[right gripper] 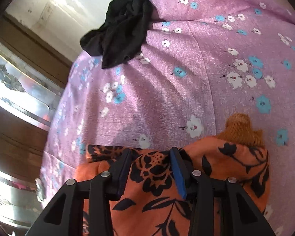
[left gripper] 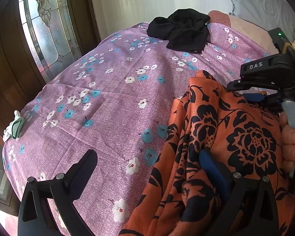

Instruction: Fold small clothes

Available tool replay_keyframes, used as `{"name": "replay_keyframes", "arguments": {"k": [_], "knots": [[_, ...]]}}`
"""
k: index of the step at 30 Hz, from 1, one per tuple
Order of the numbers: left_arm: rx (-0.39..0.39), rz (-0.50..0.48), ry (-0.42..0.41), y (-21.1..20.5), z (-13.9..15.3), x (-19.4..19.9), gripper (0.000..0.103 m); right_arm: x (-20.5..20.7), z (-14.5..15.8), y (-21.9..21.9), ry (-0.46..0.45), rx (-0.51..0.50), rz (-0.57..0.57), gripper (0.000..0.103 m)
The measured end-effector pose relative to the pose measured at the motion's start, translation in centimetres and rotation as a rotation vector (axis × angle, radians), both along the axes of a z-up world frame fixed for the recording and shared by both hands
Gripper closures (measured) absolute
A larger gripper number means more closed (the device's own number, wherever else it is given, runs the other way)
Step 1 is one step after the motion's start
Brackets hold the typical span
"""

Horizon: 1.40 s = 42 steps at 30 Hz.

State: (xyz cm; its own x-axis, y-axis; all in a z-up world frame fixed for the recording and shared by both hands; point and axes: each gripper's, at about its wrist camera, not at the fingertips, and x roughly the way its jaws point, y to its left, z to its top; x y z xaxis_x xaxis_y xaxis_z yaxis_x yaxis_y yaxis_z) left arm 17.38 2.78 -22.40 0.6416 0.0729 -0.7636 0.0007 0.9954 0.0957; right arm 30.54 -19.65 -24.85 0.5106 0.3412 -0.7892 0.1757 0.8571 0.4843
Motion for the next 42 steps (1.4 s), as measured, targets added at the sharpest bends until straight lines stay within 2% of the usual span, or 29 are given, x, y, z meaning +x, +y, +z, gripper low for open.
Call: {"name": "replay_keyframes", "arguments": {"k": [5,7,11,18,23,26,30,33,37,39,42], "knots": [[-0.017,0.007,0.007,0.2,-0.1,0.0,0.0,0.5,-0.1,1.8,-0.019,-0.139,0.034,0.058],[-0.021,0.006,0.005,0.2,-0.1,-0.1,0.0,-0.1,0.0,1.4,-0.037,-0.129,0.023,0.058],[-0.025,0.005,0.002,0.3,-0.1,-0.1,0.0,-3.1,1.2,-0.8,-0.071,-0.026,-0.044,0.058],[-0.047,0.015,0.02,0.5,-0.1,-0.1,0.0,-11.3,4.2,-2.9,-0.136,-0.012,-0.055,0.058],[-0.061,0.034,0.026,0.7,-0.1,-0.3,0.0,-17.0,3.3,-3.6,-0.116,-0.008,-0.066,0.058],[-0.037,0.031,0.009,0.4,-0.2,-0.6,0.0,-18.7,1.0,-3.4,-0.071,-0.052,-0.062,0.055],[-0.018,0.03,0.001,0.2,-0.2,-0.8,0.0,-19.4,0.7,-4.6,-0.036,0.04,-0.099,0.054],[-0.073,0.031,0.035,1.0,-0.2,-0.5,0.0,-20.7,0.5,-5.6,-0.008,0.117,-0.109,0.052],[-0.183,0.019,0.068,2.3,0.3,-1.0,0.001,-24.5,0.2,-7.6,-0.006,0.213,-0.186,0.048],[-0.183,0.005,0.044,2.2,1.0,-1.7,0.001,-26.7,0.5,-8.6,-0.028,0.25,-0.226,0.041],[-0.142,-0.035,-0.022,1.2,2.5,-3.0,0.001,-29.8,0.9,-9.7,-0.053,0.26,-0.274,0.037]]}}
